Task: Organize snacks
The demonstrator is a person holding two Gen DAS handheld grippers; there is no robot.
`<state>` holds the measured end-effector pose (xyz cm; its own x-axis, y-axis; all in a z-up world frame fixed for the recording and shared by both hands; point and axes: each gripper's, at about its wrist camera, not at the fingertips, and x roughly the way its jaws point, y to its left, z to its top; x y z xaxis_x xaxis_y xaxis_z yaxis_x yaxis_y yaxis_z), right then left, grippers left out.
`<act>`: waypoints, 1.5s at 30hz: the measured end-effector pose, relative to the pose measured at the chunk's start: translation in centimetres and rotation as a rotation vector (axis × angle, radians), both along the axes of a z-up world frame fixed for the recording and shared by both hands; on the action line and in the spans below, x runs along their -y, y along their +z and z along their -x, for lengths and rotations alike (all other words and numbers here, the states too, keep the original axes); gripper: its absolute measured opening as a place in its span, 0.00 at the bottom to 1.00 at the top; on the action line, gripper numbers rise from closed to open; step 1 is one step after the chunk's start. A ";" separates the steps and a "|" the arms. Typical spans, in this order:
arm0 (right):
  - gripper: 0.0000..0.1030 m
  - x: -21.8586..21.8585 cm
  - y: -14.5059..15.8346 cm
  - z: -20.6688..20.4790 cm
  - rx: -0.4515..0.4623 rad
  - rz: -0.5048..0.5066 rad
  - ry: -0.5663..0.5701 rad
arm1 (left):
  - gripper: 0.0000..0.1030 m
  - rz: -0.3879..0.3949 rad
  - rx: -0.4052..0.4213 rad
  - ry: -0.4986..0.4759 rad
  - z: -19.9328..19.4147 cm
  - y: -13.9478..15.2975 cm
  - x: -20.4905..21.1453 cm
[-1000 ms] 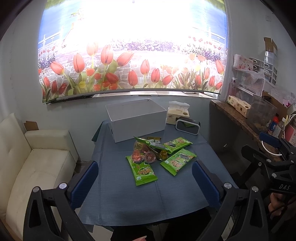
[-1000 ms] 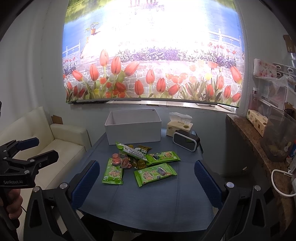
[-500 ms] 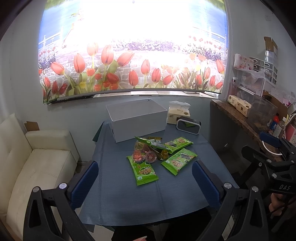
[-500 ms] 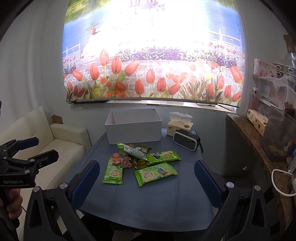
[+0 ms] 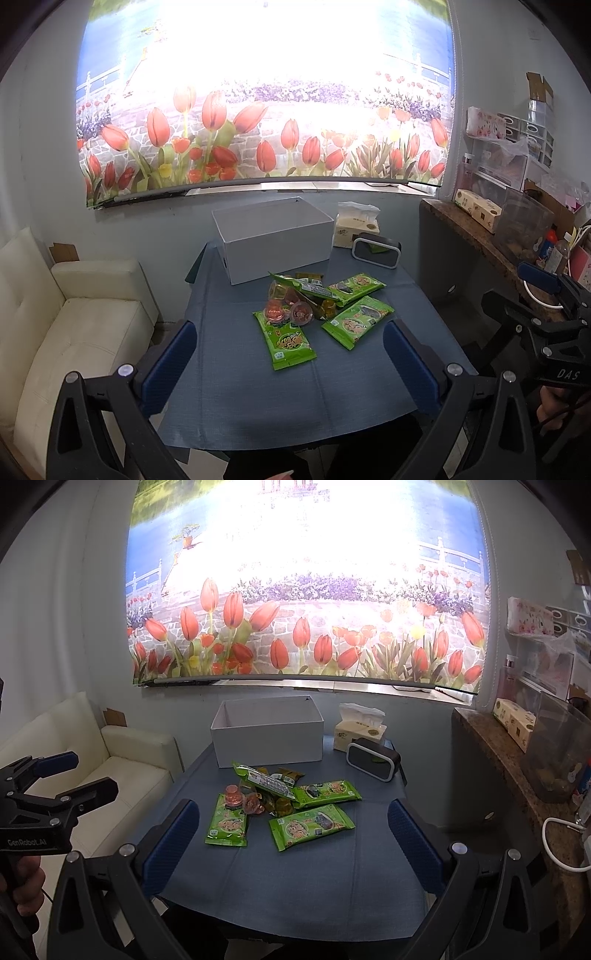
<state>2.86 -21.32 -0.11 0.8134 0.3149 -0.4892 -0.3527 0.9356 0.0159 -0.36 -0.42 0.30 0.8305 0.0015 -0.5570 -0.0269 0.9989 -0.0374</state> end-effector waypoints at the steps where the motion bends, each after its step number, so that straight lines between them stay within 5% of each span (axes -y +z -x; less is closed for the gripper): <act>1: 1.00 0.0 0.0 0.0 0.001 -0.002 0.002 | 1.00 0.000 -0.001 0.000 0.0 0.0 0.1; 20: 1.00 -0.5 -1.3 -1.2 -0.029 0.001 0.037 | 1.00 0.006 -0.017 0.010 -0.8 -1.2 -0.6; 32: 1.00 -6.1 -11.3 -12.8 -0.174 0.037 0.216 | 1.00 0.084 -0.171 0.053 -6.1 -9.7 -4.6; 41: 1.00 -12.5 -17.0 -21.5 -0.186 0.149 0.262 | 1.00 0.086 -0.211 0.081 -7.0 -11.6 -6.8; 45: 0.90 -14.4 -18.2 -24.2 -0.185 0.180 0.273 | 1.00 0.081 -0.214 0.095 -7.2 -12.0 -7.6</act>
<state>27.03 -6.90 -18.27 0.6040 0.4034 -0.6873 -0.5958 0.8014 -0.0533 6.84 7.19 -11.67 0.6917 0.0218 -0.7219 -0.1365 0.9855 -0.1010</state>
